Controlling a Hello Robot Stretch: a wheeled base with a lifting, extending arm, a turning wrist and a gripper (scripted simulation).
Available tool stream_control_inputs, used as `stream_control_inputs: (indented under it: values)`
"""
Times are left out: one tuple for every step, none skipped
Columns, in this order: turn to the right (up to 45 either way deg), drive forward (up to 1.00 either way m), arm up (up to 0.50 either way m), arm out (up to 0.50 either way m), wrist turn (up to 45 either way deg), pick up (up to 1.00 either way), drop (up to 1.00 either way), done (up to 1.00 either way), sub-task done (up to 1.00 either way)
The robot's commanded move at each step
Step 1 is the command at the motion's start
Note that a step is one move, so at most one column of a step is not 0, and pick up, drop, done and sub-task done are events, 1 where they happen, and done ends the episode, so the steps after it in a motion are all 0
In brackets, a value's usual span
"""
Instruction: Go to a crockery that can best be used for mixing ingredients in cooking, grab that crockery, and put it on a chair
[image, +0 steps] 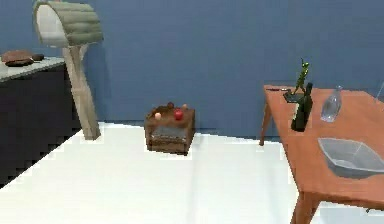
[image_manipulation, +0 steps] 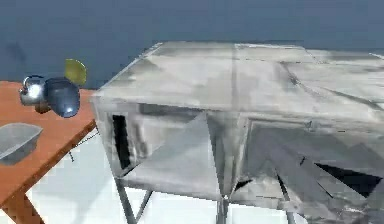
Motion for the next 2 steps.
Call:
stream_control_inputs:
  values:
    - [33.0, 0.0, 0.0, 0.0, 0.0, 0.0, 0.0, 0.0, 0.0]
    - [0.0, 0.45, 0.0, 0.0, 0.0, 0.0, 0.0, 0.0, 0.0]
